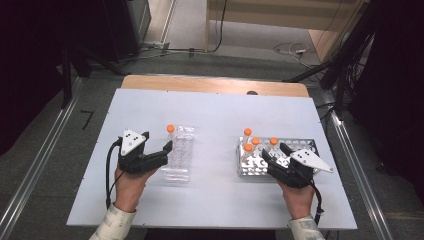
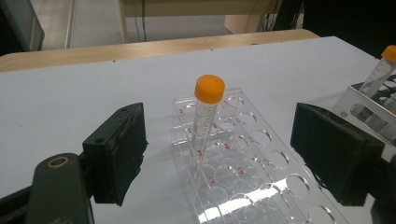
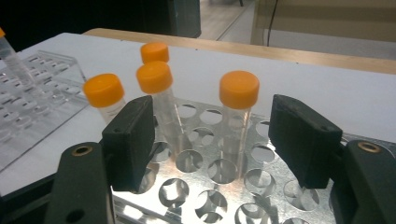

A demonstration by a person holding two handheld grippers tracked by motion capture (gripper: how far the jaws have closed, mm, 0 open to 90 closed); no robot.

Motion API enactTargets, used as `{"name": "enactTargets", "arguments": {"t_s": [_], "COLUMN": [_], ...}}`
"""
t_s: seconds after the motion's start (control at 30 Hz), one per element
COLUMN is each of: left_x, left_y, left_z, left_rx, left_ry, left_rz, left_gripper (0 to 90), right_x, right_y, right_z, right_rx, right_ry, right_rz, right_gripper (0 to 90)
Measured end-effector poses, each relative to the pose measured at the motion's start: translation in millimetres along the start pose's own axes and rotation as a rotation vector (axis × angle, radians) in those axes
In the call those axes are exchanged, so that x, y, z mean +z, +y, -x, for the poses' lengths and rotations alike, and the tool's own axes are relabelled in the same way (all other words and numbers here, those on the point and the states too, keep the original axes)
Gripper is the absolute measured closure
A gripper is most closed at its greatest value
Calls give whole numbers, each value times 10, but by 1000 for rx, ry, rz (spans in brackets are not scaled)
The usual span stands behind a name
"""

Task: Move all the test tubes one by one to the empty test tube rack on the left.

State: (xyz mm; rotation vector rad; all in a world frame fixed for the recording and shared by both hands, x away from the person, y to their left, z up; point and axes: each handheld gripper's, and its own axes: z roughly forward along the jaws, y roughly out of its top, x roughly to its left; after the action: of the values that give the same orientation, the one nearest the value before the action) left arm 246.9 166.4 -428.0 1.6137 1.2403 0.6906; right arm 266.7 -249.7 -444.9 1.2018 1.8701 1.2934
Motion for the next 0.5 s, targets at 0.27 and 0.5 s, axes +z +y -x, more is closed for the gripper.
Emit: {"name": "enactTargets", "arguments": {"t_s": [0.27,0.5], "left_x": [17,17], "left_y": [-12,-13], "left_z": [10,6], "left_rx": [1,-1], "left_ry": [-3,-5], "left_rz": [-5,-4], "left_gripper": [189,188], "right_x": [117,184], "right_y": [-59,-98], "right_z": [73,100], "right_rx": [3,10], "right_ry": [-18,-20], "right_rz": [-18,-29], "right_gripper": [313,400]}}
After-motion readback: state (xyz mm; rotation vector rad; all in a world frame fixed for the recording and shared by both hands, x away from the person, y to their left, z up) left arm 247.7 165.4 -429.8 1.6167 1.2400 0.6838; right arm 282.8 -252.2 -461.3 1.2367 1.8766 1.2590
